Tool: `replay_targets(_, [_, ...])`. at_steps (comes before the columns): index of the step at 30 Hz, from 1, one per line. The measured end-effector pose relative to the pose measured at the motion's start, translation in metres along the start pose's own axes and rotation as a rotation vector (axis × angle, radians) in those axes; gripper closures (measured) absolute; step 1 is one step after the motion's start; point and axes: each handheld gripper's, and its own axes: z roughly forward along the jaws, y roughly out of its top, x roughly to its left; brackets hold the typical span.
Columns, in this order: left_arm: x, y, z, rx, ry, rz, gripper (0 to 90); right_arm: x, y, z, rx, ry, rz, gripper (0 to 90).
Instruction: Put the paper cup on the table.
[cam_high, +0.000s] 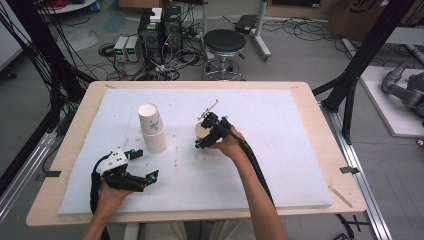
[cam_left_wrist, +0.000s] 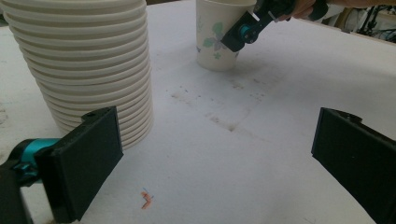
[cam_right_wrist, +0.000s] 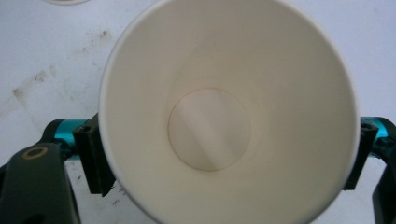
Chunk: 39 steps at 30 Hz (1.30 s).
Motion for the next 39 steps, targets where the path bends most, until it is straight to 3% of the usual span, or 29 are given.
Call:
replay_targets(10, [0.0,0.0,0.0,-0.002,0.001,-0.003,1.7,-0.004,-0.016,-0.007,-0.02,0.006,0.021,15.9])
replay_targets(18, [0.0,0.0,0.0,0.0,0.004,-0.002,1.7,-0.004,-0.04,-0.026,-0.087,0.009,0.042,15.9])
replay_targets(28, [0.001,0.0,-0.001,-0.007,0.011,-0.01,1.8,0.001,-0.095,-0.064,-0.256,-0.002,0.082,15.9])
replay_targets(32, [0.0,0.0,-0.001,-0.007,0.016,-0.009,1.7,0.001,-0.105,-0.071,-0.292,-0.012,0.091,16.0])
replay_targets(39, [0.001,-0.001,-0.001,-0.011,0.025,-0.024,1.8,0.005,-0.141,-0.079,-0.436,-0.051,0.12,16.0])
